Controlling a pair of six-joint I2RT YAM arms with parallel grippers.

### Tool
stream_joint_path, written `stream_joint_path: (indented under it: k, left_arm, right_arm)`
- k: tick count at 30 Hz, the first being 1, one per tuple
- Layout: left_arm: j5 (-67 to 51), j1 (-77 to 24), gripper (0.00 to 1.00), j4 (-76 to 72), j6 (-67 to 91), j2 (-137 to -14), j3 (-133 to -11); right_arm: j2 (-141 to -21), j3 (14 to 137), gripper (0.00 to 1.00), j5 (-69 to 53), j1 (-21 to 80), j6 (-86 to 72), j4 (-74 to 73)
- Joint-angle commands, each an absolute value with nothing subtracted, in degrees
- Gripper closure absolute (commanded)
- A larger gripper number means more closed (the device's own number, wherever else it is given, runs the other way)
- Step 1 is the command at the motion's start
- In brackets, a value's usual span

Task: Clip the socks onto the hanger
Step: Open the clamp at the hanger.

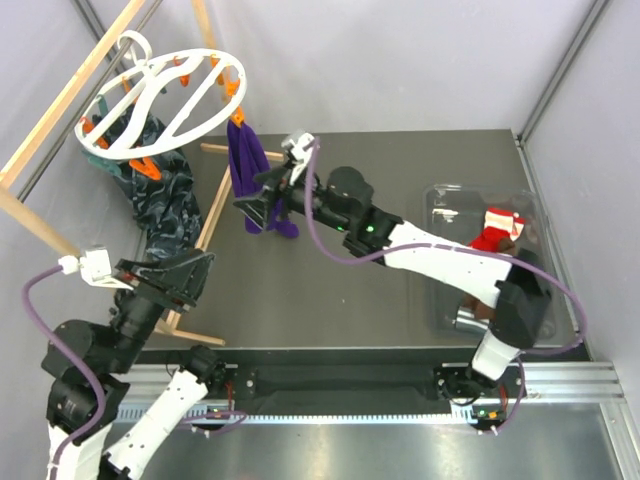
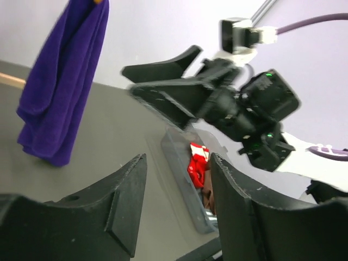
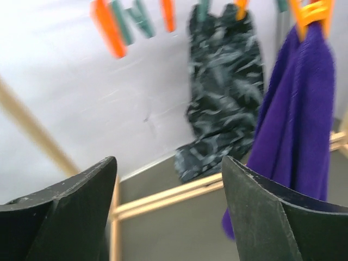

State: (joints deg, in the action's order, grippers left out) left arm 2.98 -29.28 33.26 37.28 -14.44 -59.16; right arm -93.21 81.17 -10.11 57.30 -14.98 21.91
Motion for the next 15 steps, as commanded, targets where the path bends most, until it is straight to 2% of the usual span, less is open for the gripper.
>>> stream_joint_path:
  k: [1, 5, 15]
  left_arm:
    - [4.83, -29.00, 0.46, 31.81, 32.97, -16.96, -64.67]
    - [7.47, -29.00, 0.49, 34.71, 30.68, -20.03, -69.07]
    - [11.25, -29.00, 0.53, 34.98, 23.82, -27.77, -83.13]
  right_arm:
    - [-99.04, 88.76, 0.24, -2.23, 57.57, -12.57, 22.60]
    - [-103.88, 93.16, 0.25, -0.18, 57.57, -12.65, 22.23]
    - [-114.33, 103.17, 0.24, -12.28, 60.55, -13.53, 32.43]
